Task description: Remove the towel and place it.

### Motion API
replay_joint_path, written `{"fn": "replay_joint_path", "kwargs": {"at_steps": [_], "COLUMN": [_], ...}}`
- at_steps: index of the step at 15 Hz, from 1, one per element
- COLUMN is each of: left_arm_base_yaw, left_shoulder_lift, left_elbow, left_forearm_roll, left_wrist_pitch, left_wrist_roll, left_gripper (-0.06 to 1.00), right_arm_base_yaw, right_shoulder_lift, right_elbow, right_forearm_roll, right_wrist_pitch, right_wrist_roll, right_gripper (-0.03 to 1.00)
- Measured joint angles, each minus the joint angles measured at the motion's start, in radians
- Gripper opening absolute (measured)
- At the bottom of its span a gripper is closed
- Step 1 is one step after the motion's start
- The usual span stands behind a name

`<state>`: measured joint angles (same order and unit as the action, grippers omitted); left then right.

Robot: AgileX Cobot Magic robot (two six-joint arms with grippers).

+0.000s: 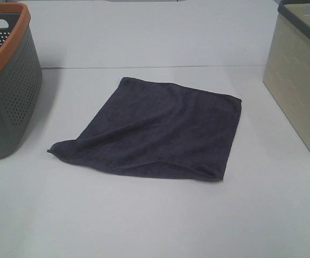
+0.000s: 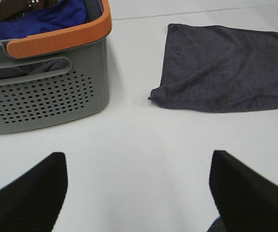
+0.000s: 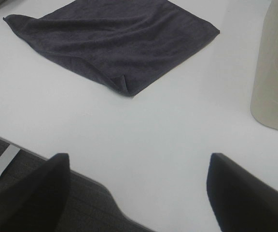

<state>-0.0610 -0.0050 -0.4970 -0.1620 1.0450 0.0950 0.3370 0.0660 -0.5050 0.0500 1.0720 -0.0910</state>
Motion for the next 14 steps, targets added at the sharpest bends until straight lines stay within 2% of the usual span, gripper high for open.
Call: {"fn": "replay_joint_path", "kwargs": {"at_steps": [2,4,8,10,14], "left_arm_base_yaw": [0.0,0.021,0.11,0.111,0.111], "left_shoulder_lift": [0.0,0.0,0.0,0.0,0.0], "left_elbow": [0.0,0.0,0.0,0.0,0.0], "left_forearm_roll": [0.0,0.0,0.001,0.001,0.001], "left_wrist_pitch": [0.0,-0.001,-0.002,-0.002,-0.002], "left_wrist_roll": [-0.001,-0.001,-0.001,-0.001,-0.002], "left_gripper": [0.76,0.76,0.76,0.76,0.76], "right_arm_base_yaw": [-0.01,-0.088,-0.223,-0.257,-0.267], "right_shoulder_lift": [-0.038,-0.069,-0.069,-0.069,-0.069], "right_elbow": [0.001,0.001,0.001,0.001,0.001], "right_forearm_roll": [0.002,0.006,0.018,0.02,0.022], "right_wrist_pitch": [-0.002,-0.005,-0.005,-0.005,-0.006], "right_wrist_roll": [0.0,0.0,0.0,0.0,0.0], "right_gripper": [0.77,0.77,0.77,0.77,0.76]}}
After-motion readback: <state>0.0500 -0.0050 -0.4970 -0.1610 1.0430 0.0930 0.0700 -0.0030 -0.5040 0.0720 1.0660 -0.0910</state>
